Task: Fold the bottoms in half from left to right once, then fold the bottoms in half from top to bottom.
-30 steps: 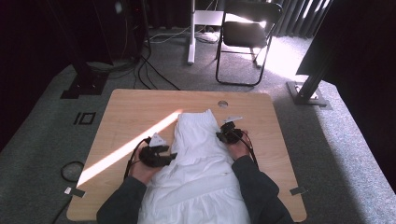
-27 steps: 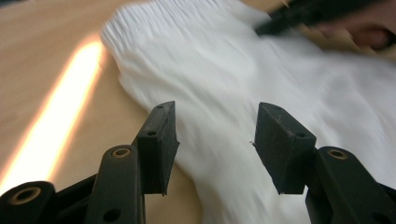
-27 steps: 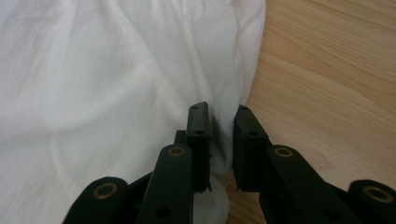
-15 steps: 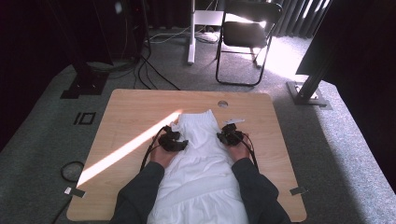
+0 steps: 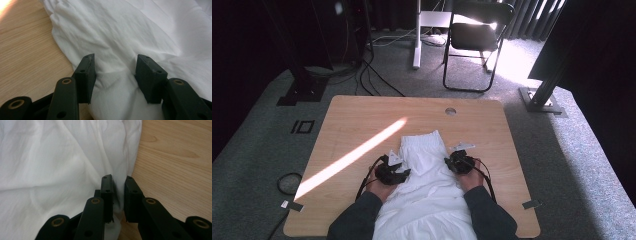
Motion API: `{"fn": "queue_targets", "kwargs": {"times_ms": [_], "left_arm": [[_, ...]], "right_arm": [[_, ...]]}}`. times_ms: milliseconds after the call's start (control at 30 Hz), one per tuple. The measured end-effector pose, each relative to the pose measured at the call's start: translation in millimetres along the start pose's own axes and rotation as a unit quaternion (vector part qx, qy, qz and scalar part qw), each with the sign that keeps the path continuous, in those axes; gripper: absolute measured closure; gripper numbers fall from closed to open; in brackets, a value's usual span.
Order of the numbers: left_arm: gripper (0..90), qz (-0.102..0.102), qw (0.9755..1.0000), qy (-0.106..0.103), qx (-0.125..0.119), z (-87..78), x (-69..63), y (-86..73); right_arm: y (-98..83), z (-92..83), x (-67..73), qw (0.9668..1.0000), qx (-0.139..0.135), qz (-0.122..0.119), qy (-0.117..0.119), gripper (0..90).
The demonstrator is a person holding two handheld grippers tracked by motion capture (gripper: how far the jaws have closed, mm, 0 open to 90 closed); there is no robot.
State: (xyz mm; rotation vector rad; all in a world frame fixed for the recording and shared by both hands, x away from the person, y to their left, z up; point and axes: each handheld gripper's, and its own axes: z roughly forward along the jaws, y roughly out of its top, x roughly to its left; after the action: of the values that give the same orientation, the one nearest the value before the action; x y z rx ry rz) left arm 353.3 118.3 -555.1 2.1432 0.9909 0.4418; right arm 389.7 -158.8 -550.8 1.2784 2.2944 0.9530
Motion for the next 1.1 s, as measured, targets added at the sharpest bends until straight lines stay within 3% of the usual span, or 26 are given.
{"fn": "queue_targets", "kwargs": {"times_ms": [67, 100, 167, 200, 300, 333, 400, 600, 667, 733, 800, 900, 967, 1067, 1100], "left_arm": [[50.9, 0.000, 1.0000, -0.004, 0.003, -0.2, 0.7, 0.8], [49.6, -0.006, 0.9998, -0.017, 0.011, -0.9, 3.1, 3.0], [46.1, -0.051, 0.9975, -0.047, 0.014, -3.1, 13.4, 9.1], [43.7, -0.064, 0.9966, -0.051, 0.009, -4.5, 17.4, 11.7], [36.5, -0.078, 0.9961, -0.042, -0.008, -7.8, 28.3, 21.8], [34.6, -0.078, 0.9967, -0.018, -0.018, -5.7, 38.1, 34.5], [32.0, -0.084, 0.9962, -0.010, -0.017, 2.0, 43.7, 42.8], [28.8, -0.050, 0.9985, 0.021, -0.003, 29.9, 39.8, 53.1], [25.8, -0.045, 0.9980, 0.044, 0.000, 36.5, 39.5, 53.2], [24.6, -0.054, 0.9976, 0.043, 0.004, 40.9, 41.4, 52.4], [24.2, -0.049, 0.9979, 0.037, 0.020, 46.2, 41.7, 49.8], [24.5, -0.035, 0.9985, 0.038, 0.017, 48.2, 39.3, 47.1], [32.1, -0.027, 0.9991, 0.030, 0.016, 46.5, 38.5, 47.2], [44.1, -0.024, 0.9994, 0.024, 0.013, 45.3, 36.0, 47.0], [46.9, -0.023, 0.9994, 0.022, 0.011, 45.3, 35.3, 46.8]], "right_arm": [[-0.4, 0.0, 0.0, 1.0000, -0.002, 0.003, 0.000, 79.6], [-0.5, 0.1, -0.4, 1.0000, -0.003, 0.005, 0.001, 79.6], [-0.9, 0.0, -1.6, 0.9999, -0.003, 0.008, 0.005, 79.7], [-1.3, 0.0, -2.0, 0.9999, -0.005, 0.009, 0.007, 79.6], [-1.8, 0.0, -2.1, 0.9999, -0.008, 0.010, 0.007, 79.7], [-1.9, 0.1, -1.8, 0.9999, -0.008, 0.009, 0.007, 79.7], [-2.2, 0.1, -1.8, 0.9999, -0.009, 0.009, 0.007, 79.7], [-2.9, -0.1, -1.9, 0.9999, -0.010, 0.008, 0.007, 79.7], [-3.5, 0.0, -2.0, 0.9999, -0.013, 0.008, 0.007, 79.8], [-3.8, 0.0, -2.1, 0.9998, -0.014, 0.008, 0.008, 79.8], [-3.9, 0.0, -2.1, 0.9998, -0.015, 0.008, 0.007, 79.8], [-3.7, 0.0, -2.0, 0.9998, -0.014, 0.008, 0.007, 79.8], [-2.2, -0.1, -2.8, 0.9999, -0.008, 0.009, 0.011, 78.8], [4.1, -0.6, -8.6, 0.9988, 0.014, 0.015, 0.045, 57.3], [6.0, -1.8, -10.6, 0.9990, 0.015, 0.014, 0.040, 49.4]]}}
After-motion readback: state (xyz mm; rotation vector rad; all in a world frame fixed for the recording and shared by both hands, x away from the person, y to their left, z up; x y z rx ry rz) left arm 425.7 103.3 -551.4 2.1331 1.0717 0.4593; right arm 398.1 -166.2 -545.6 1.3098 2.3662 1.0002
